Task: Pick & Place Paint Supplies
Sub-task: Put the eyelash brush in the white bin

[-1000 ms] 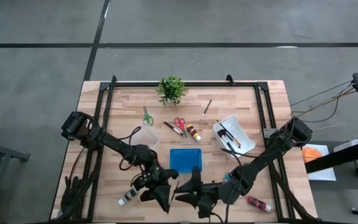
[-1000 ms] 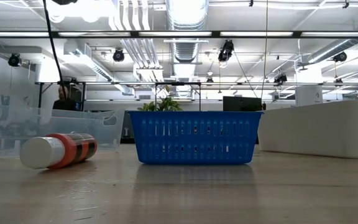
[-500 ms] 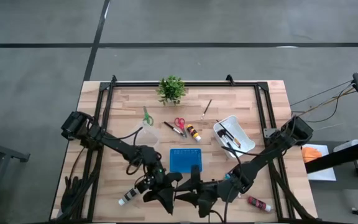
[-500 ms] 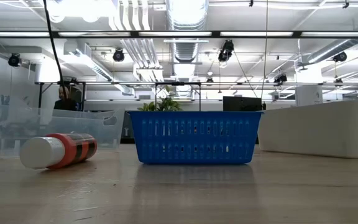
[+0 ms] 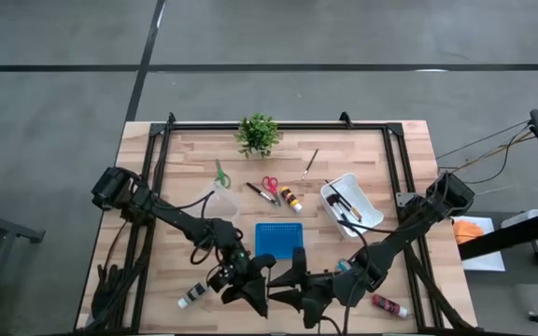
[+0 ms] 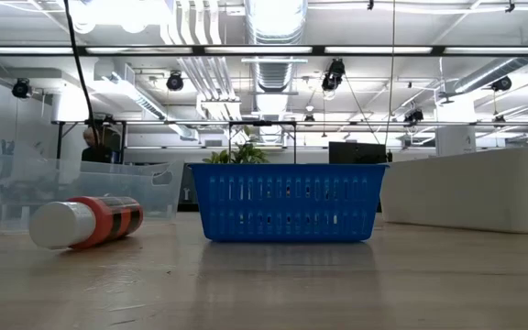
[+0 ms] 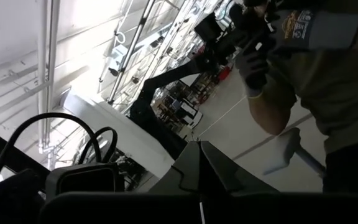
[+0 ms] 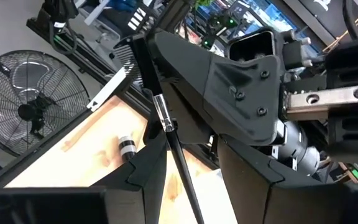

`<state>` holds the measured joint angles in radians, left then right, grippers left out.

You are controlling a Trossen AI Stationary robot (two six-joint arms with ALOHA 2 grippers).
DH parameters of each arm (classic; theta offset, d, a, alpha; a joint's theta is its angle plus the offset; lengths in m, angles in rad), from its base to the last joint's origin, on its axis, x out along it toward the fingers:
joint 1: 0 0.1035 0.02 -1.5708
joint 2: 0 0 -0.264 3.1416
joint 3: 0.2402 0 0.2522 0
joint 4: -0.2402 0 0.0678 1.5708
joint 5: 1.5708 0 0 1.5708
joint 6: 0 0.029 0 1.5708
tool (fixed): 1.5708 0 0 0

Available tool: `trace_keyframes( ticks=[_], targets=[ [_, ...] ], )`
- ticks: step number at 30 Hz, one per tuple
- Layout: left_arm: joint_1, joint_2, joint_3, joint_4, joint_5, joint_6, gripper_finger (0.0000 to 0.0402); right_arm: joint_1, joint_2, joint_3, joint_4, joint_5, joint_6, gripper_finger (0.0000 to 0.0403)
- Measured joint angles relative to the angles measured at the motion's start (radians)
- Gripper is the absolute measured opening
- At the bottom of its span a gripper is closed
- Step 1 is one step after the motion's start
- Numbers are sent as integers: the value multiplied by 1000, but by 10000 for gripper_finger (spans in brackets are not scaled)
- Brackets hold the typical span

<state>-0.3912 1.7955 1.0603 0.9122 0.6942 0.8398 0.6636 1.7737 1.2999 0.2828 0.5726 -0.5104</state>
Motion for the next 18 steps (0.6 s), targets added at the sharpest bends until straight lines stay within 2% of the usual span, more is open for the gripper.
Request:
trace_keyframes(
  ticks=[8, 18],
  targets=[
    [-1, -50, -1, -111, -70, 88, 2, 0, -23, -1, -42, -7, 45, 141],
    [-2, -67, -2, -126, -66, 121, 2, 3, -26, -1, -43, -36, 47, 141]
  ],
)
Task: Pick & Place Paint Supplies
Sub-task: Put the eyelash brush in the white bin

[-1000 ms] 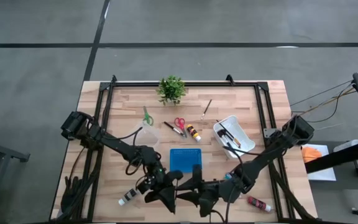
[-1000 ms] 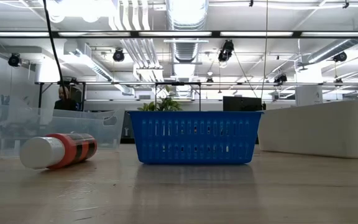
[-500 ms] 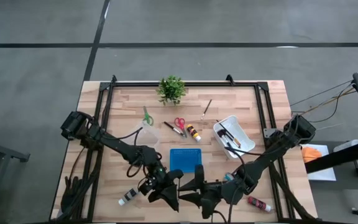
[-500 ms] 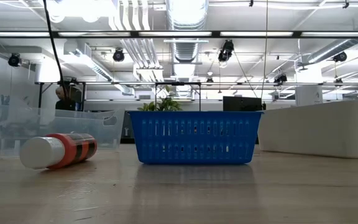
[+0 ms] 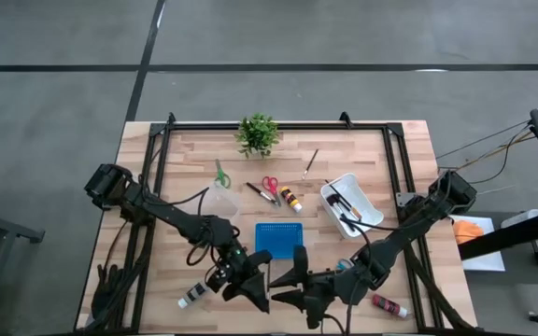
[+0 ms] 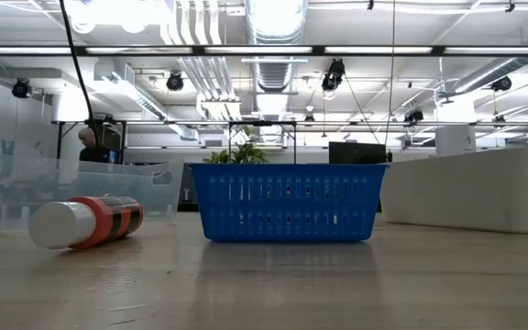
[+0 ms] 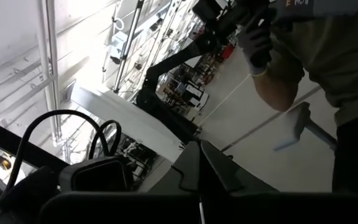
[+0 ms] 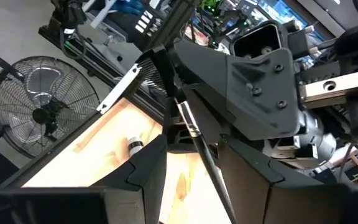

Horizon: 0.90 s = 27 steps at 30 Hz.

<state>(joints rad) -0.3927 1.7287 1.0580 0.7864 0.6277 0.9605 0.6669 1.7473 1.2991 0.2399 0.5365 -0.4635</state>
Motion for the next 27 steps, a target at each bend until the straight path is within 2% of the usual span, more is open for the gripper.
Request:
trace_keyframes(
  ticks=[6, 10, 19, 24, 27],
  targets=[
    [1, 0, 3, 1, 8, 17, 2, 5, -3, -1, 2, -27, -3, 141],
    [5, -4, 3, 0, 52, 16, 2, 3, -5, -1, 13, -70, -3, 141],
    [24, -9, -2, -1, 77, -27, 2, 0, -5, -1, 23, -60, -17, 141],
    [31, -9, -24, -3, -62, -99, 2, 17, -5, -1, -25, 100, -48, 141],
    [32, -9, -33, -1, -79, -147, 2, 30, -5, -1, -86, 171, -38, 141]
  ],
)
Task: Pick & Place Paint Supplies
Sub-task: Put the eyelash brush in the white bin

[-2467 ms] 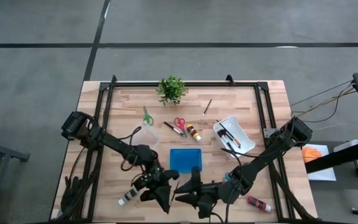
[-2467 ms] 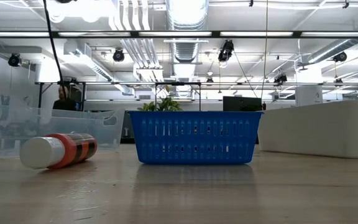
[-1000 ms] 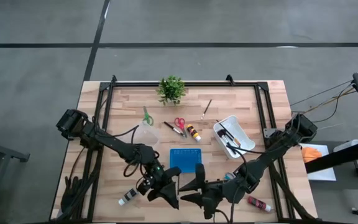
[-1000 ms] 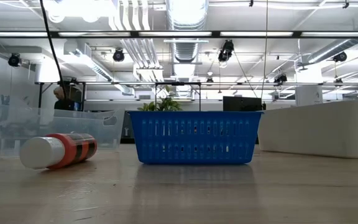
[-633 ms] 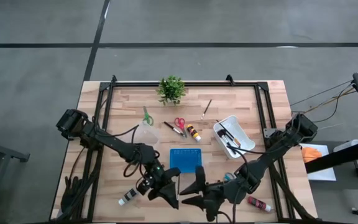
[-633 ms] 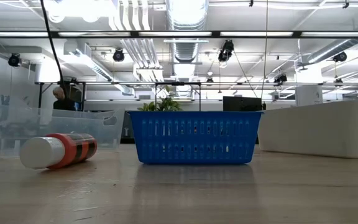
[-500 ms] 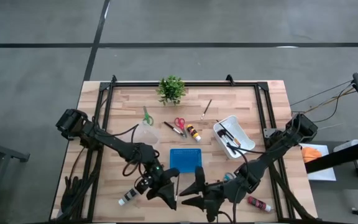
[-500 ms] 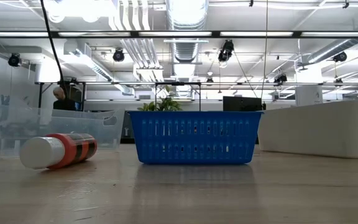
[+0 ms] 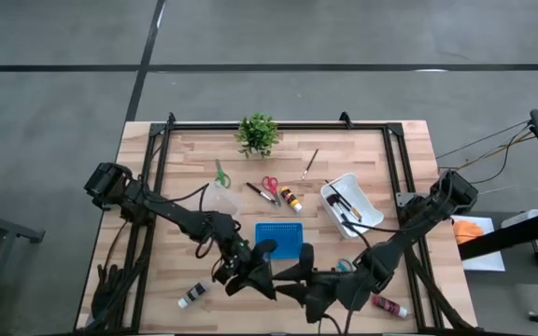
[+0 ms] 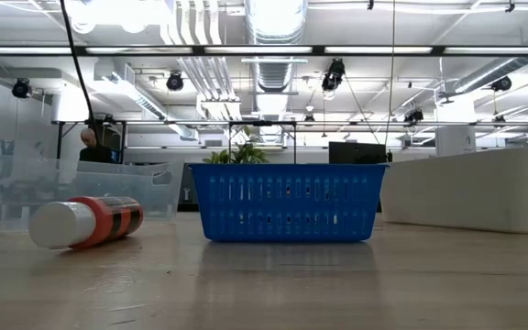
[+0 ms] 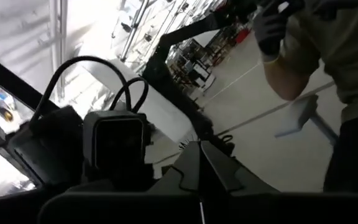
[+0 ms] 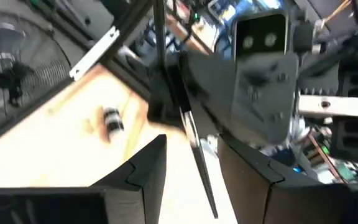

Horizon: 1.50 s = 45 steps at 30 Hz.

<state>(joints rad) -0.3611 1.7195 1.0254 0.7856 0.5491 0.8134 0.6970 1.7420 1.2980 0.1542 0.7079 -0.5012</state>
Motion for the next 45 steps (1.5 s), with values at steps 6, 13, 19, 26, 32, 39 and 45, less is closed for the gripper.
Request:
trace_keyframes(
  ticks=[6, 13, 19, 26, 32, 39, 45],
  targets=[
    [-8, 2, -18, 5, 31, -140, 2, 46, 0, 0, -106, 75, -5, 141],
    [-8, 4, -78, 74, 218, -177, 2, 77, 26, 0, -255, 132, -148, 141],
    [-8, 5, -87, 105, 263, -187, 2, 78, 82, -1, -242, 199, -374, 141],
    [-7, 9, -89, 108, 301, -220, 2, 77, 122, 19, -214, 311, -619, 141],
    [-6, 9, -89, 108, 316, -228, 2, 76, 122, 22, -165, 333, -717, 141],
    [18, 8, -89, 30, 170, -244, 2, 81, 122, 22, -156, 366, -725, 141],
    [60, 9, -89, -157, -196, -211, 2, 109, 121, 21, -157, 385, -606, 141]
  ],
)
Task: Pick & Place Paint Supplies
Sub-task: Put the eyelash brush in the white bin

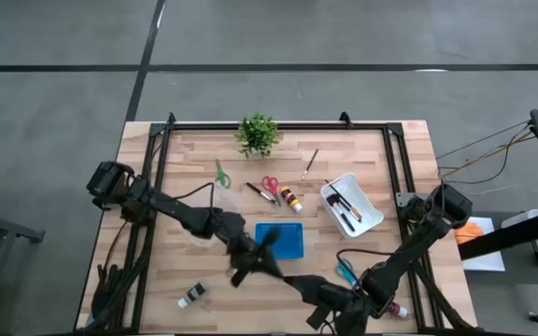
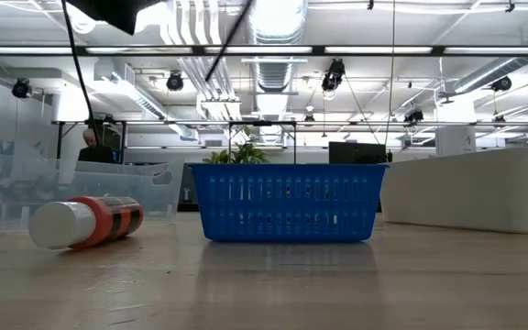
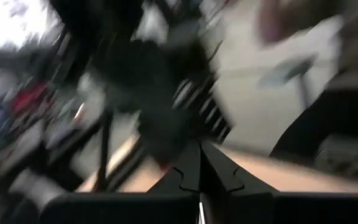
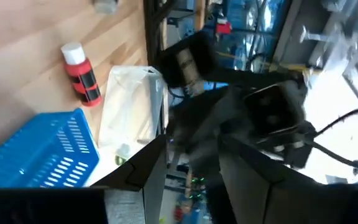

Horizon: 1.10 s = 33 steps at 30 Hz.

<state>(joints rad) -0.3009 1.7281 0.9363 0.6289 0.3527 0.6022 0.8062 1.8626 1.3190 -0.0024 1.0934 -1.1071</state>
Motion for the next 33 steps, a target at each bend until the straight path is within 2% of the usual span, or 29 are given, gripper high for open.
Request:
trace_keyframes(
  ticks=[5, 11, 15, 23, 29, 33],
  targets=[
    [3, 0, -1, -13, -191, -1, 2, 27, -2, -1, -5, 92, 134, 141],
    [0, 27, -2, 24, -585, -31, 2, 45, -2, -1, -25, 161, 330, 141],
    [-2, 90, -2, 162, -691, -8, 2, 47, -3, -6, -88, 229, 489, 141],
    [-6, 141, -39, 548, -690, 53, 2, 51, -3, -13, -418, 355, 901, 141],
    [-7, 142, -135, 875, -457, 1, 2, 56, -3, -13, -624, 434, 1194, 141],
    [7, 142, -148, 931, -381, -73, 2, 46, -4, -14, -648, 436, 1233, 141]
  ],
)
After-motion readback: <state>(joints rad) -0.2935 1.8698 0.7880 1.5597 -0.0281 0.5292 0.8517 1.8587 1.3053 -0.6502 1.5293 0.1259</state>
